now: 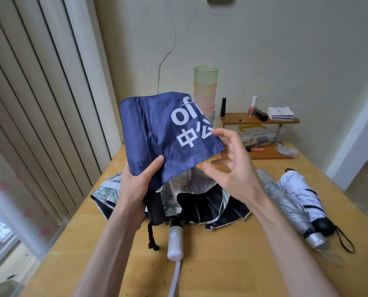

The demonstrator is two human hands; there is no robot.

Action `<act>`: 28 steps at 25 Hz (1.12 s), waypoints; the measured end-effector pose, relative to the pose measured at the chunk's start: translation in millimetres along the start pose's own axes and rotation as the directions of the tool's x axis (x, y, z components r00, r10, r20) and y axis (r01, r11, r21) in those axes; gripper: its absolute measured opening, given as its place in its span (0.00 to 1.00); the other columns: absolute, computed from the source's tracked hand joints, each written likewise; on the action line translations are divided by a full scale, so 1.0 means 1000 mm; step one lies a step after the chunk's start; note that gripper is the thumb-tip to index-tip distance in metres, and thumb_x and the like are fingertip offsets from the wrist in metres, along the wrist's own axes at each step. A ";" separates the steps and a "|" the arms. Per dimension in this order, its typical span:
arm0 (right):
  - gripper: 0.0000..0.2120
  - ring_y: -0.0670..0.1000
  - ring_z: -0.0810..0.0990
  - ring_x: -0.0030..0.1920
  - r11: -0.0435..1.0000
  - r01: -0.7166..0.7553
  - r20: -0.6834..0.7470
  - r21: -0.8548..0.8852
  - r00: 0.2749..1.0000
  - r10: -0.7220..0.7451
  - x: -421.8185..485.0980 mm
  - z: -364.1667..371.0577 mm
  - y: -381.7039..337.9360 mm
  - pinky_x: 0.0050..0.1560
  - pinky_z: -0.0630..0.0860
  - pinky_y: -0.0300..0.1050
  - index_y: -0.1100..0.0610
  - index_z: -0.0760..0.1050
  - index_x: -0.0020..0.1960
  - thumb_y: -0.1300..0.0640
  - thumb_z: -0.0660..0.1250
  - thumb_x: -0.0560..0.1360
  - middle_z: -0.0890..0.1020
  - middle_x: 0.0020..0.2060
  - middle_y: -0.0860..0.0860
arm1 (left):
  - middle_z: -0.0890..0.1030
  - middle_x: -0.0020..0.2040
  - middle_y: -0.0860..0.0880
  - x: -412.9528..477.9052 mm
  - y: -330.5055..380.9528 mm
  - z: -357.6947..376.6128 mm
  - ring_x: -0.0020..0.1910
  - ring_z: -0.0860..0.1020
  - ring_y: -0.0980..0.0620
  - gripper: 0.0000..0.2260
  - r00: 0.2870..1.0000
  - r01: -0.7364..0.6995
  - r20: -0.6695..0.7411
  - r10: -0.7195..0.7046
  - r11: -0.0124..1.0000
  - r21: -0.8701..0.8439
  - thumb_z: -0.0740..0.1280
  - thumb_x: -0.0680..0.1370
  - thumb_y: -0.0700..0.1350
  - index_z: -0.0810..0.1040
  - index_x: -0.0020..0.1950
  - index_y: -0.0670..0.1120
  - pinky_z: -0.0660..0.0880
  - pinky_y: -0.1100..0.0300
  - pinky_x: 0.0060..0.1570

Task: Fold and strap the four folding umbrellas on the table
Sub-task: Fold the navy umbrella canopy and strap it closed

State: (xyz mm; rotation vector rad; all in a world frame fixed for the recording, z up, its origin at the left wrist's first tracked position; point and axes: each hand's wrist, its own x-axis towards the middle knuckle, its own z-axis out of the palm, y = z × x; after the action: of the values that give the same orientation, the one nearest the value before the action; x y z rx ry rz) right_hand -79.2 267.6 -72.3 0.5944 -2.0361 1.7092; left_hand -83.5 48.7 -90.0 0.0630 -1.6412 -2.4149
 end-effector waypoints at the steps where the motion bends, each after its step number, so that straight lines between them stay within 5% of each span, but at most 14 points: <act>1: 0.23 0.51 0.85 0.57 0.999 -0.031 0.023 0.027 0.999 0.031 0.000 0.001 0.002 0.54 0.82 0.42 0.54 0.75 0.66 0.69 0.76 0.75 0.83 0.61 0.49 | 0.87 0.59 0.50 0.000 -0.001 0.000 0.59 0.86 0.48 0.22 1.000 0.002 0.003 -0.002 1.000 0.004 0.78 0.75 0.41 0.78 0.68 0.47 0.80 0.49 0.62; 6: 0.17 0.48 0.88 0.52 0.998 -0.044 -0.077 0.035 0.996 0.046 0.001 -0.002 0.003 0.54 0.82 0.42 0.55 0.82 0.63 0.68 0.75 0.77 0.88 0.54 0.47 | 0.87 0.58 0.52 0.000 -0.005 0.000 0.58 0.86 0.49 0.23 1.000 0.012 -0.001 -0.012 1.000 0.009 0.78 0.75 0.42 0.78 0.68 0.49 0.81 0.52 0.59; 10: 0.20 0.50 0.89 0.50 0.956 -0.222 -0.162 0.192 0.953 0.254 0.000 -0.006 -0.002 0.52 0.85 0.43 0.50 0.77 0.71 0.58 0.74 0.80 0.90 0.51 0.48 | 0.87 0.57 0.55 -0.002 -0.003 -0.001 0.56 0.86 0.52 0.24 1.000 -0.008 0.013 0.007 0.998 0.057 0.79 0.74 0.44 0.77 0.68 0.50 0.82 0.54 0.57; 14: 0.03 0.56 0.89 0.45 0.947 -0.303 -0.247 0.111 0.914 0.321 0.000 -0.009 0.001 0.44 0.84 0.40 0.49 0.84 0.53 0.56 0.72 0.82 0.90 0.45 0.45 | 0.86 0.60 0.55 -0.001 -0.005 0.001 0.58 0.86 0.53 0.28 0.996 -0.093 0.006 0.093 0.991 0.097 0.81 0.71 0.44 0.76 0.70 0.51 0.81 0.54 0.57; 17: 0.06 0.53 0.89 0.47 0.952 -0.296 -0.194 0.073 0.932 0.305 0.001 -0.013 0.000 0.46 0.83 0.40 0.52 0.84 0.58 0.56 0.70 0.83 0.90 0.47 0.46 | 0.86 0.60 0.55 -0.001 -0.006 -0.001 0.58 0.85 0.53 0.30 0.995 -0.102 0.025 0.100 0.985 0.139 0.82 0.70 0.45 0.76 0.70 0.51 0.81 0.55 0.57; 21: 0.23 0.40 0.85 0.58 0.975 -0.215 -0.035 0.054 0.976 0.217 0.004 -0.019 -0.004 0.56 0.81 0.37 0.47 0.73 0.74 0.55 0.73 0.80 0.84 0.61 0.43 | 0.86 0.58 0.60 0.000 0.005 -0.023 0.58 0.84 0.58 0.30 0.973 -0.175 0.208 0.102 0.912 0.371 0.83 0.67 0.45 0.78 0.65 0.57 0.80 0.60 0.56; 25: 0.10 0.44 0.82 0.58 0.992 -0.030 -0.041 -0.119 0.999 0.025 0.007 -0.026 0.000 0.57 0.77 0.40 0.49 0.81 0.57 0.50 0.75 0.77 0.82 0.56 0.46 | 0.83 0.59 0.68 -0.001 0.010 -0.031 0.60 0.81 0.67 0.34 0.928 -0.260 0.368 0.061 0.812 0.522 0.84 0.64 0.45 0.76 0.66 0.62 0.77 0.71 0.56; 28: 0.09 0.45 0.83 0.52 0.991 -0.061 0.023 -0.123 0.998 0.065 0.006 -0.032 0.004 0.54 0.77 0.39 0.52 0.85 0.49 0.48 0.77 0.74 0.82 0.51 0.49 | 0.81 0.60 0.71 -0.001 0.010 -0.031 0.61 0.79 0.68 0.35 0.909 -0.291 0.413 0.050 0.786 0.546 0.83 0.62 0.48 0.75 0.65 0.64 0.76 0.71 0.57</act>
State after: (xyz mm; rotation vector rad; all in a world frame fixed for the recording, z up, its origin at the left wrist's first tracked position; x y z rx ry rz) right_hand -84.8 299.7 -66.9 0.5214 -2.1817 1.6051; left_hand -76.5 16.9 -92.6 -0.4675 -2.4100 -1.7484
